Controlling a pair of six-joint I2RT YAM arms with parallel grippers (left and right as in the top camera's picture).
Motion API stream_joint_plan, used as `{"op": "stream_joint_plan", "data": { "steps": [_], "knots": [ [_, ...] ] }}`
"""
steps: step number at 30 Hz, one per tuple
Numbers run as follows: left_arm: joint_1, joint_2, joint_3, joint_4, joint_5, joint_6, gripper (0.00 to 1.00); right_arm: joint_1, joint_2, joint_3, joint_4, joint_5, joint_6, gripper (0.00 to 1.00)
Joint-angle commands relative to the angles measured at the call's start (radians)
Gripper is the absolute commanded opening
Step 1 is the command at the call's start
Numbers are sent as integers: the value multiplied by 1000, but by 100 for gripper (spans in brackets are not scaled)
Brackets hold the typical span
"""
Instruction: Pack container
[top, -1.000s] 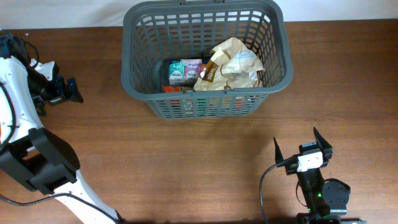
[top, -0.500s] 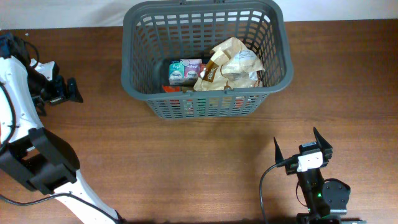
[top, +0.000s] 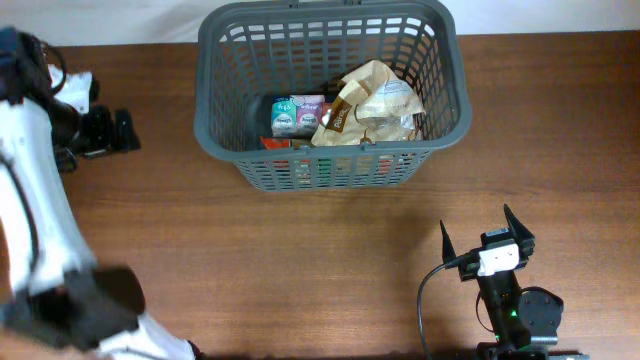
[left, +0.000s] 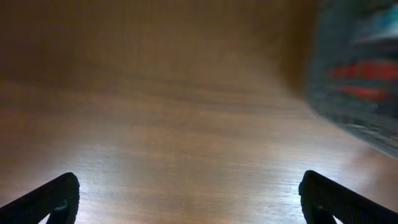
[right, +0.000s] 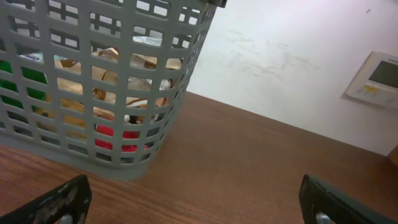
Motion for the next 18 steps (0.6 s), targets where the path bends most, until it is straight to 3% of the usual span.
{"op": "stream_joint_plan", "data": {
  "steps": [1, 5, 7, 13, 18],
  "knots": [
    [-63, -231, 10, -2, 2, -8, 99, 5, -8, -5, -8, 13, -3, 99],
    [-106, -357, -11, 89, 16, -9, 99, 5, -8, -5, -8, 13, -3, 99],
    [-133, -423, -53, 211, 60, -9, 99, 5, -8, -5, -8, 13, -2, 99],
    [-220, -659, -364, 781, 247, -9, 99, 5, -8, -5, -8, 13, -3, 99],
    [-310, -882, -732, 1137, 259, -8, 99, 5, -8, -5, -8, 13, -3, 99]
  ]
}}
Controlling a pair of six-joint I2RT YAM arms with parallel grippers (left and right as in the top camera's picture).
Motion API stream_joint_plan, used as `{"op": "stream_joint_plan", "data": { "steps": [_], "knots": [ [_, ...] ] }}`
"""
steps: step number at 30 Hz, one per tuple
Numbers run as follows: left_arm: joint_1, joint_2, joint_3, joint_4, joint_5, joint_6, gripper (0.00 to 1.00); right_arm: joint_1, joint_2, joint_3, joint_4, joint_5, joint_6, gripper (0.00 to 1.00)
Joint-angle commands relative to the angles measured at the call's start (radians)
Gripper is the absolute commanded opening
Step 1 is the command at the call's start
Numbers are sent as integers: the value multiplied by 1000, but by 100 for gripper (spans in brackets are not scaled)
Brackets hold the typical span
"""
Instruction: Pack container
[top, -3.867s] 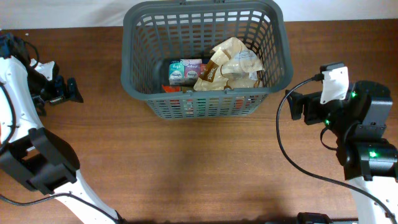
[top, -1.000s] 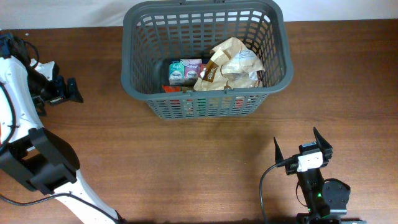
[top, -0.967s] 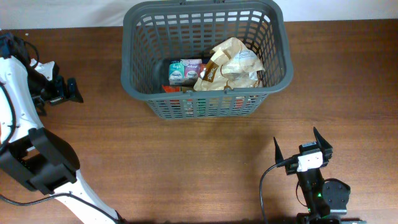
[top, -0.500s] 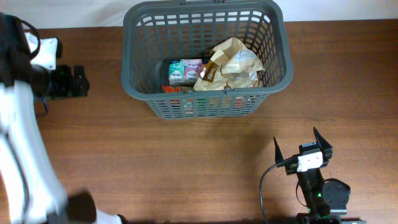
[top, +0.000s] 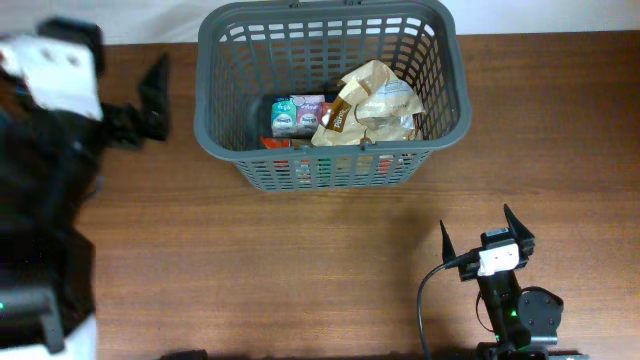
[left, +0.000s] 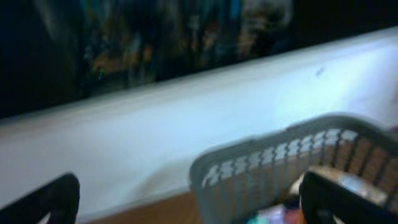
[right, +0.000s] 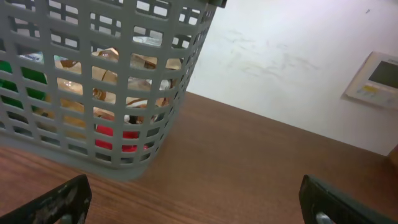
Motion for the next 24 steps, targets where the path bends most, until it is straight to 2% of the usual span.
{"op": "stream_joint_plan", "data": {
  "steps": [1, 7, 13, 19, 24],
  "knots": [
    [-51, -172, -265, 139, 57, -2, 99, 5, -8, -5, -8, 13, -3, 99],
    [-68, -443, -745, 315, 104, -2, 99, 5, -8, -5, -8, 13, -3, 99],
    [-68, -700, -1109, 468, 117, -2, 99, 5, -8, -5, -8, 13, -3, 99],
    [-68, -904, -1339, 500, 117, -2, 99, 5, -8, -5, -8, 13, -3, 99],
    [-69, -970, -1463, 502, 118, -2, 99, 5, -8, -5, -8, 13, -3, 99]
  ]
}}
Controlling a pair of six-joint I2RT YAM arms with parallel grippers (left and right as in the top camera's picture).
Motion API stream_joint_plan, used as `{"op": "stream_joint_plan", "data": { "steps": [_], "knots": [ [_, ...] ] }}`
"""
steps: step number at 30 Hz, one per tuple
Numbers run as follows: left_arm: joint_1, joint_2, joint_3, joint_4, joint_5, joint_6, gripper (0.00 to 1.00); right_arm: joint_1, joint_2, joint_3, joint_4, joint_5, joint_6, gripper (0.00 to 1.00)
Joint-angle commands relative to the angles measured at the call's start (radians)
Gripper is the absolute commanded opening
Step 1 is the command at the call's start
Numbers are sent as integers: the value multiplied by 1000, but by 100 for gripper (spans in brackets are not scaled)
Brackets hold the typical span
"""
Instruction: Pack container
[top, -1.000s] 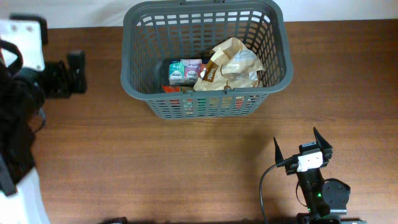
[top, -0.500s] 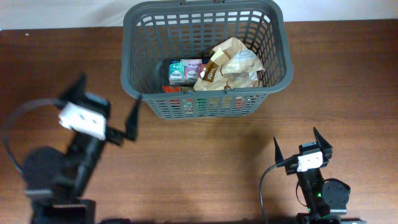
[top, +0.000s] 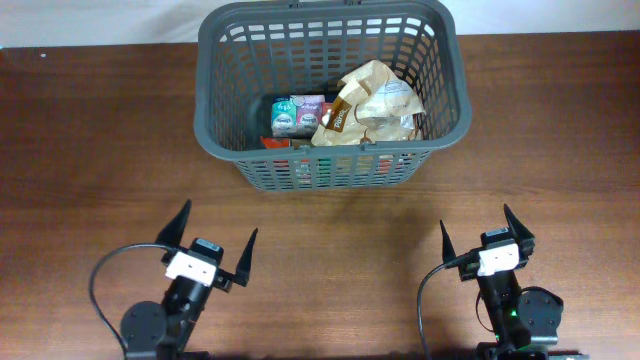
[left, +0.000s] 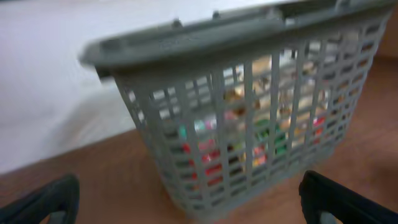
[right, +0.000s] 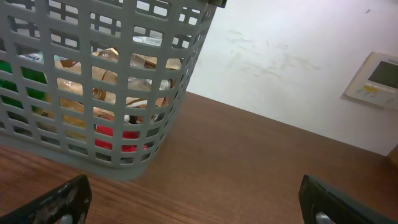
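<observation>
A grey plastic basket (top: 215, 110) stands at the back middle of the wooden table. Inside lie a crumpled tan paper bag (top: 368, 105), small teal and pink boxes (top: 297, 113) and something red under them. My left gripper (top: 211, 245) rests open at the front left, with nothing between its fingers, facing the basket (left: 242, 124). My right gripper (top: 480, 235) rests open at the front right, also holding nothing, with the basket (right: 93, 81) to its upper left.
A white wall (right: 298, 56) runs behind the table, with a small wall panel (right: 376, 78) at the right. Bare brown tabletop (top: 330, 240) lies between the two grippers and the basket.
My left arm has gone from raised high at the table's far left to folded down at the front left, its open gripper now facing the basket. The right arm is unchanged.
First my left gripper was low over the table left of the basket, open. Then the arm was lifted high at the far left, its camera seeing wall and basket rim. Now it rests at the front left. The right arm and basket contents stayed unchanged.
</observation>
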Motion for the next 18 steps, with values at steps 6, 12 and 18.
{"op": "stream_joint_plan", "data": {
  "steps": [6, 12, 18],
  "knots": [
    [-40, -78, -154, 5, 18, -2, 99, 5, -8, -5, -8, 13, -3, 99],
    [-57, -121, -170, 6, -28, 2, 99, 5, -8, -5, -8, 13, -3, 99],
    [-57, -134, -170, 6, -42, 2, 99, 5, -8, -5, -8, 13, -3, 99]
  ]
}}
